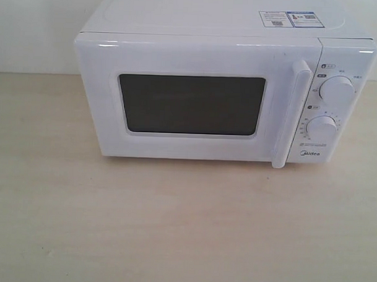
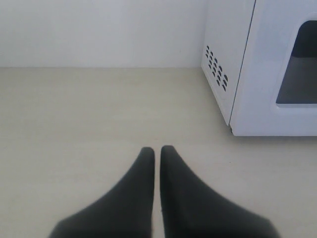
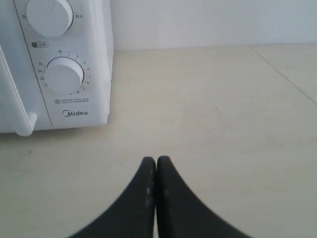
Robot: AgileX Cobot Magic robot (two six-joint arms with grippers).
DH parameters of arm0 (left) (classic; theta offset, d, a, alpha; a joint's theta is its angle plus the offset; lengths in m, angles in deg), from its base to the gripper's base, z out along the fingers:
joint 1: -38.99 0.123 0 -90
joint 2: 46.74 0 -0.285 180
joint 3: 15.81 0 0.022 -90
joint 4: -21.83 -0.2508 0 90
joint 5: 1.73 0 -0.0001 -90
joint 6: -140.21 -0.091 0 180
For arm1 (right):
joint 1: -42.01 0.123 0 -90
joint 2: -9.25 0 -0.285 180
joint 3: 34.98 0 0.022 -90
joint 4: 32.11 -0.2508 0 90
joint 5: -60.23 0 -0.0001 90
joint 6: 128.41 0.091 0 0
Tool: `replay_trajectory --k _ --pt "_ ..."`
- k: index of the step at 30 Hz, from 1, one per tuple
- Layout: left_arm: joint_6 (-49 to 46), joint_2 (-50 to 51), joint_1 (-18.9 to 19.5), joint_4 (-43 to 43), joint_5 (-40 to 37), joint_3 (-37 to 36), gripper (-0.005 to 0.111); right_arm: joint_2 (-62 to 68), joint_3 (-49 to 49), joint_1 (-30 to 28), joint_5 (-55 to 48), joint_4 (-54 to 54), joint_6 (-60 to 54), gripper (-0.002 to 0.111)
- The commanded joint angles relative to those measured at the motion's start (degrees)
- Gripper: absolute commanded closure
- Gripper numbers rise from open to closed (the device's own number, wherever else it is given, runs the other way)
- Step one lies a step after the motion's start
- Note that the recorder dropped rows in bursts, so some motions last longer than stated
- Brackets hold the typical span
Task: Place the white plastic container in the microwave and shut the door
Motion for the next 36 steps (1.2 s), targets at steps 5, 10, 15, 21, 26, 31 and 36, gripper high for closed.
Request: replay_trajectory --k 5,10,15,21,26,31,36 --pt "-0.2 -0.2 0.2 0.3 0.2 -0.2 0.102 -0.3 0.1 -0.1 0.6 1.4 6.1 0.108" --pt "-0.2 -0.2 0.2 0.3 0.2 -0.2 0.102 -0.3 0.1 -0.1 0.5 1.4 6.1 0.108" --pt "-0.2 -0.2 0.2 0.3 0.4 -0.2 0.102 -0.3 0.1 -0.1 0.5 1.4 6.1 0.108" --pt "-0.2 -0.2 0.2 0.3 0.4 -0.2 0.102 -0.3 0.1 3.1 0.3 1.7 6.1 0.108" --pt "-0.2 -0.2 0.2 0.3 0.4 -0.2 0.102 -0.3 0.1 6.2 0.3 1.5 6.2 0.108" --pt "-0.2 -0.2 0.2 0.3 0.4 -0.2 0.102 -0.3 0.1 6.0 0.3 1.7 6.2 0.108" --pt "-0.2 -0.2 0.2 0.3 0.4 -0.2 0.102 -0.3 0.1 6.0 0.1 1.6 6.5 0.108"
